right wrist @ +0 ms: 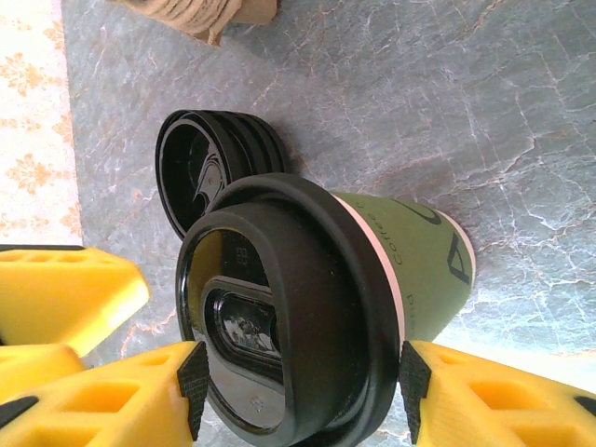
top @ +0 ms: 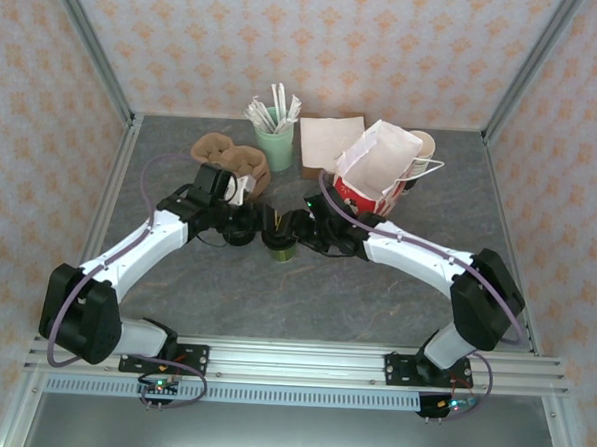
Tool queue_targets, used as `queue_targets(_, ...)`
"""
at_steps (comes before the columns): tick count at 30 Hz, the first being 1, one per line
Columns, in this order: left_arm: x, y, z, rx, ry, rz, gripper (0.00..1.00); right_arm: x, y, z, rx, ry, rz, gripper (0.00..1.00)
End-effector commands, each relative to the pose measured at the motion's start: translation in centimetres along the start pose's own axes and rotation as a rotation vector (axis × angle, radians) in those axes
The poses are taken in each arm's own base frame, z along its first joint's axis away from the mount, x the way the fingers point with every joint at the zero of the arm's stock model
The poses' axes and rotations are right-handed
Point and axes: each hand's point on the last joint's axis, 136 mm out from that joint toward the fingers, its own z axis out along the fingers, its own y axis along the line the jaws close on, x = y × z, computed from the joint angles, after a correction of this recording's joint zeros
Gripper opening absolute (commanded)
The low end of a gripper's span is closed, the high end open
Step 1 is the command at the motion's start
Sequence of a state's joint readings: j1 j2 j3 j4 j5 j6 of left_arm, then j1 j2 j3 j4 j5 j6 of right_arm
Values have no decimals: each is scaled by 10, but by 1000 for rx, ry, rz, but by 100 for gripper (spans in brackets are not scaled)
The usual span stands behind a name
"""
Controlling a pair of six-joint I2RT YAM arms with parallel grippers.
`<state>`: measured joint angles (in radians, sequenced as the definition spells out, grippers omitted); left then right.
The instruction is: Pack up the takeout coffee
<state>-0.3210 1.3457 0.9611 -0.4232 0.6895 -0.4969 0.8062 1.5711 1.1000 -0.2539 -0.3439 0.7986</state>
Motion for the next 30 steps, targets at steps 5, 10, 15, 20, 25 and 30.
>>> queue_targets(5,-12,-3,-15,-43,-45,23,63,1,-9,0,50,-8,-18,62)
queue_targets(10,-27,-5,-30,-65,-91,36,63,6,-6,6,27,8,-16,64)
queue_targets(15,-50,2,-49,-134,-156,34,65,7,5,10,6,16,-37,67)
queue_targets(20,-77,15,-70,-248,-249,35,70,10,8,14,5,22,-42,69)
queue_targets(25,-108,30,-88,-351,-340,24,70,11,11,18,-6,27,-38,70)
queue_targets(30,-143,54,-101,-494,-416,6,70,11,14,21,-16,31,-40,70)
